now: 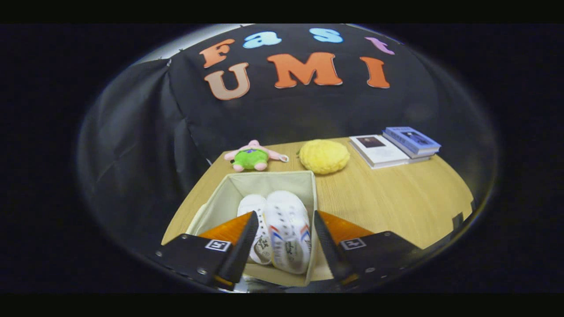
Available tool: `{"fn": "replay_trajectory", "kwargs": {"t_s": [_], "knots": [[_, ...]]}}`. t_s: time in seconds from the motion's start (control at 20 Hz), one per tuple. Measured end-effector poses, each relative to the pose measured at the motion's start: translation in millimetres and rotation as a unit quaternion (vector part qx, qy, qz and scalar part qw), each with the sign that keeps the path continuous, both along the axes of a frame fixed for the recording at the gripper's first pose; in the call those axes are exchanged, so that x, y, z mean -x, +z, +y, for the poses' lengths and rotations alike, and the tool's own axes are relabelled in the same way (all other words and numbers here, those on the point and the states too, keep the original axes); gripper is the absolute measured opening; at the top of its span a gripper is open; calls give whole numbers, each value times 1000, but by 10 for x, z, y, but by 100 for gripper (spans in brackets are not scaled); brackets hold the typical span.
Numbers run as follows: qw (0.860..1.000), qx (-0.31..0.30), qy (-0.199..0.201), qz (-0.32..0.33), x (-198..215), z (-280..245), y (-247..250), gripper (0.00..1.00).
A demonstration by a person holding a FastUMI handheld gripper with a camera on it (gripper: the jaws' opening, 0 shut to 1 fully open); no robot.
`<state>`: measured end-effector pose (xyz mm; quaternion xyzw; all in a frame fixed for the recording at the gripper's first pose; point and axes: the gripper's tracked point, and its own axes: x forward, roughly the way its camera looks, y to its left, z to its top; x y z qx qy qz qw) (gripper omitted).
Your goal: Open the storage box then place both shoes into the box .Put the left shoe in first, then the right shoe, with the right side of both shoes facing outward in a uniform manner.
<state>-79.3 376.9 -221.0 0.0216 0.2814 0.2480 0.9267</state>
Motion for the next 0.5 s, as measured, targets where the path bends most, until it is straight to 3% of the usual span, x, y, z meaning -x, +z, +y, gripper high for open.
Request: {"fn": "replay_trajectory", "kwargs": {"t_s": [0.1, 0.5], "knots": [[1000, -12, 3, -8, -92, -52, 177, 99], [994, -36, -44, -92, -796, -785, 1095, 99]]}}
